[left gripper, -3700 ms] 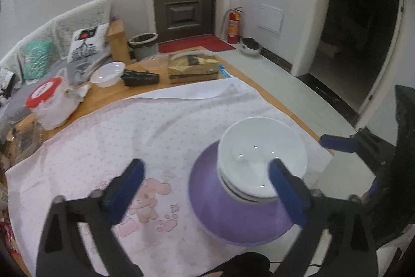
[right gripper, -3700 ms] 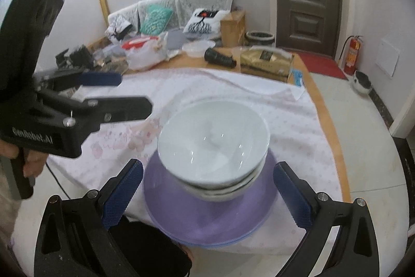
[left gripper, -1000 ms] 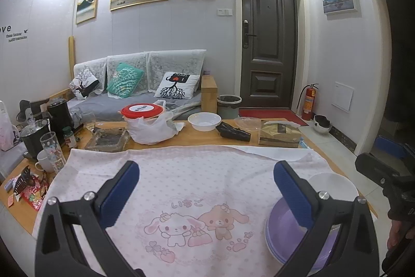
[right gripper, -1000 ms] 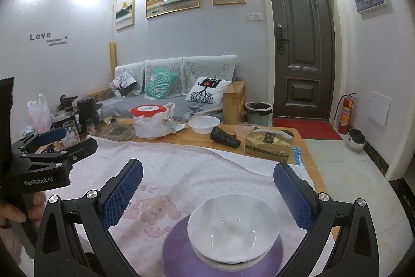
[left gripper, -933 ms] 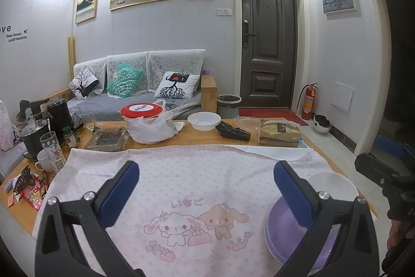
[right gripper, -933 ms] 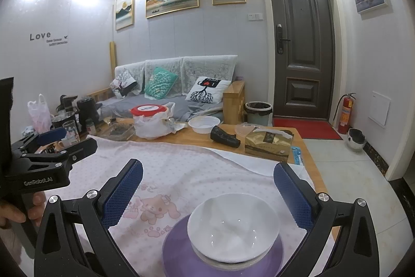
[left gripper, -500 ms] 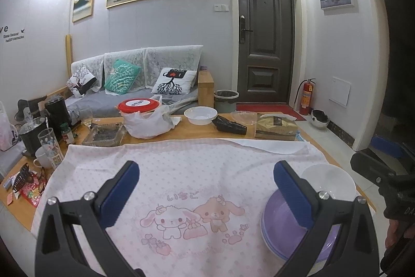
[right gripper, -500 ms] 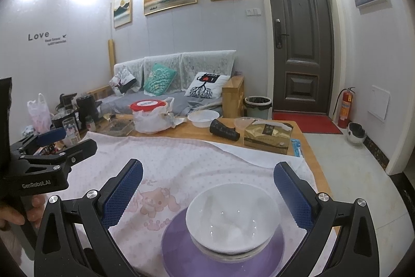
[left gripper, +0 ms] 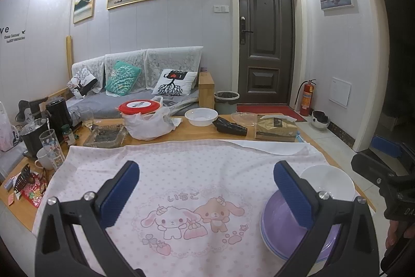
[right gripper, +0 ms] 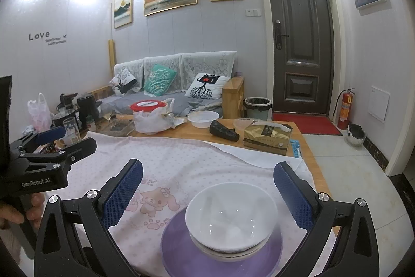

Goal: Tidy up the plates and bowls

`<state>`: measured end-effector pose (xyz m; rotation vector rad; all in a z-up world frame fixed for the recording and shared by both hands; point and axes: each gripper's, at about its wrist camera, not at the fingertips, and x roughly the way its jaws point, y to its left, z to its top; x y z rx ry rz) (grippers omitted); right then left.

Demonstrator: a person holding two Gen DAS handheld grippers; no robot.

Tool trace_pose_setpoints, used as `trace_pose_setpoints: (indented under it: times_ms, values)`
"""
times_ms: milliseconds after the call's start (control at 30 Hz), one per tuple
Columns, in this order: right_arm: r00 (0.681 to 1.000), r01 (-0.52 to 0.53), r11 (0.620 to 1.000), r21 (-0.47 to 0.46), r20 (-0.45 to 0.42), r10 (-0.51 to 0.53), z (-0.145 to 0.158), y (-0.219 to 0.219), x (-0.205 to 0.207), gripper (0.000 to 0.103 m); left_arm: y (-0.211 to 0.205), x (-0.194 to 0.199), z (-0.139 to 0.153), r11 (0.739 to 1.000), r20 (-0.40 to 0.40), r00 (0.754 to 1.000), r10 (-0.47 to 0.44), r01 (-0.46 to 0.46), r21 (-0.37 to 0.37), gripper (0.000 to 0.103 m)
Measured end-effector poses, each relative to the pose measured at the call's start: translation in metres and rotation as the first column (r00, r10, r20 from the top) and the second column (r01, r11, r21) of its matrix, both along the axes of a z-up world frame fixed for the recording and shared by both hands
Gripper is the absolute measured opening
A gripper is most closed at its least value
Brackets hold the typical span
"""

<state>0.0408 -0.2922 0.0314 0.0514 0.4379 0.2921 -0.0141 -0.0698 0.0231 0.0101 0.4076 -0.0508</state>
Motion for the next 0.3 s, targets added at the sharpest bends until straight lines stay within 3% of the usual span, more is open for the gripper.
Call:
trace_pose_setpoints:
  times_ms: [300]
  values:
    - [1.0, -0.004, 1.0, -0.004, 0.006, 0.005, 0.0015, -0.0005, -0.0021, 0.1, 0.002, -0.0018, 0.0051, 1.0, 0.013, 1.0, 0.008, -0.008, 0.007, 0.103]
